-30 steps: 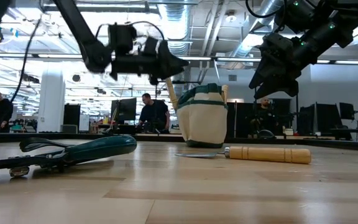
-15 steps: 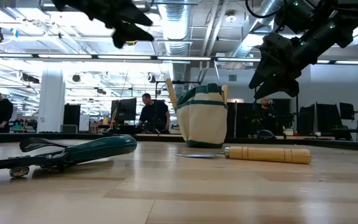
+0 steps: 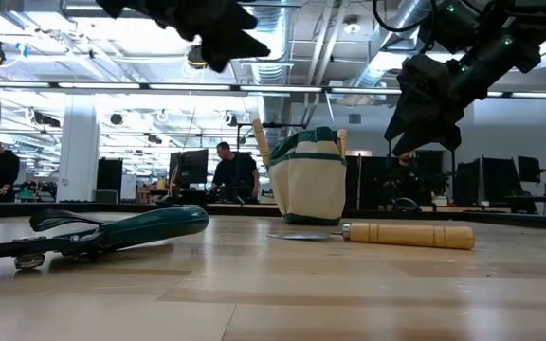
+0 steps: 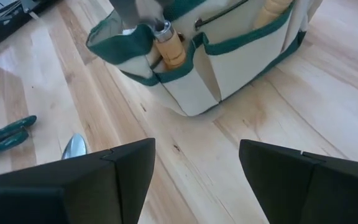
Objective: Pick & Place Garden tools in Gardening bag
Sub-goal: Put the trowel into the gardening bag
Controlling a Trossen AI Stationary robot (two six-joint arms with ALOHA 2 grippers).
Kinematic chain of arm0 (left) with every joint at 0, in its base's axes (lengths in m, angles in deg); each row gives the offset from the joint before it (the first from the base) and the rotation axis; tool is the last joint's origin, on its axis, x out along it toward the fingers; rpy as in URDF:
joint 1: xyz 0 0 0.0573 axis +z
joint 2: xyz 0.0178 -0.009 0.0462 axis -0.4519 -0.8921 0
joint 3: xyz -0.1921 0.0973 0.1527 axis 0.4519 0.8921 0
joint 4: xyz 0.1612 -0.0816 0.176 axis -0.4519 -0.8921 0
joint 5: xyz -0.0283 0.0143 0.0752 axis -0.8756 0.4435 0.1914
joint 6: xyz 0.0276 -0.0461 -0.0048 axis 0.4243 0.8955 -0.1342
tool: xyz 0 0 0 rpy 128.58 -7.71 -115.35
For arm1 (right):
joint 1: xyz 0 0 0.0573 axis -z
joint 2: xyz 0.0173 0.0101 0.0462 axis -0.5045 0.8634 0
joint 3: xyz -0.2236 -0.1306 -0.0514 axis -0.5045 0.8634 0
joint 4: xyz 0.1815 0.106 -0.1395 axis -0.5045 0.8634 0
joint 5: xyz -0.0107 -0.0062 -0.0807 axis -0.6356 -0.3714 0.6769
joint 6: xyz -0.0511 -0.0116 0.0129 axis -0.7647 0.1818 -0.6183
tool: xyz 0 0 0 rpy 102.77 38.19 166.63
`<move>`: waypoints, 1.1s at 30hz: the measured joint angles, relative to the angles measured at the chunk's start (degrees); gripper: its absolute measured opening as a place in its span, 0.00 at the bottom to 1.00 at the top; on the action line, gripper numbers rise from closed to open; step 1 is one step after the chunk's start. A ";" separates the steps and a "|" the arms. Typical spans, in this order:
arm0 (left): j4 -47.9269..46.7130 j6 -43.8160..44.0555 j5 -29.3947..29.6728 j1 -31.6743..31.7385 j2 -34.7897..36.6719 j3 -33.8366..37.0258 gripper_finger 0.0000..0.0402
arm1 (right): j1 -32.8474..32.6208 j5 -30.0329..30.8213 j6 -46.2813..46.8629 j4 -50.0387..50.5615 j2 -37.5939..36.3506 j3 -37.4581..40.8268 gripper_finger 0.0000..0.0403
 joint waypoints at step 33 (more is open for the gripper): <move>-2.37 -2.74 -1.75 -5.70 -43.34 -32.53 0.52 | 1.64 -1.49 -7.10 16.84 -7.05 0.00 0.56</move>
